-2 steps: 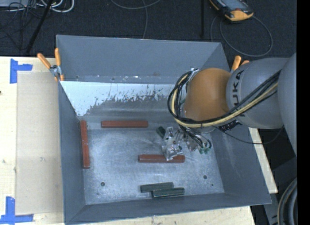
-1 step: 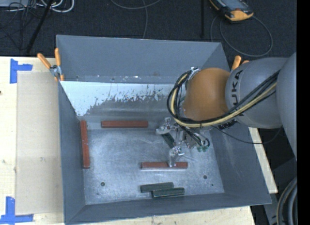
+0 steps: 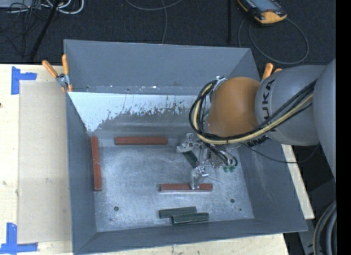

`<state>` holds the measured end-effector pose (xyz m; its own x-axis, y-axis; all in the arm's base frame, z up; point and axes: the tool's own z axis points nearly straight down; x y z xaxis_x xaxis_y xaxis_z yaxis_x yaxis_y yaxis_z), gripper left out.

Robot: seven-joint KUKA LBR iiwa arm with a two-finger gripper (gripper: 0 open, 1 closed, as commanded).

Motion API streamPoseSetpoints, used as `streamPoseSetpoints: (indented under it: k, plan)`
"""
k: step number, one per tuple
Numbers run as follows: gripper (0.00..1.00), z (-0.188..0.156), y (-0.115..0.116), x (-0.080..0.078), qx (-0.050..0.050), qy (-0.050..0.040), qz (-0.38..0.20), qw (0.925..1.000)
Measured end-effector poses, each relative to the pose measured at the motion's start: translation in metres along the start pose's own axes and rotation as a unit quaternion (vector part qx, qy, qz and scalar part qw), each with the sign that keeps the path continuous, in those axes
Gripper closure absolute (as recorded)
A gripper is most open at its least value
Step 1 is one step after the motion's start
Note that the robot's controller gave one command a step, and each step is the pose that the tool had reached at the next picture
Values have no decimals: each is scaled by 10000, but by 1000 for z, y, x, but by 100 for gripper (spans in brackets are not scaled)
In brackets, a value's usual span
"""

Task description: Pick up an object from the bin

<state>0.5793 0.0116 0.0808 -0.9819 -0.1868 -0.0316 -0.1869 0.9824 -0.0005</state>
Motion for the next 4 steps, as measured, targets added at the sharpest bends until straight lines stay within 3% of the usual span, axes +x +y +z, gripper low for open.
streamPoseSetpoints:
  k: [1,2,3,4]
  plan:
    - [0,-35,24,-31,0,161,66,9998]
    - [100,0,34,80,-2,41,-32,10000]
    - [100,0,34,80,-2,41,-30,10000]
    - [100,-185,11,53,6,114,68,9999]
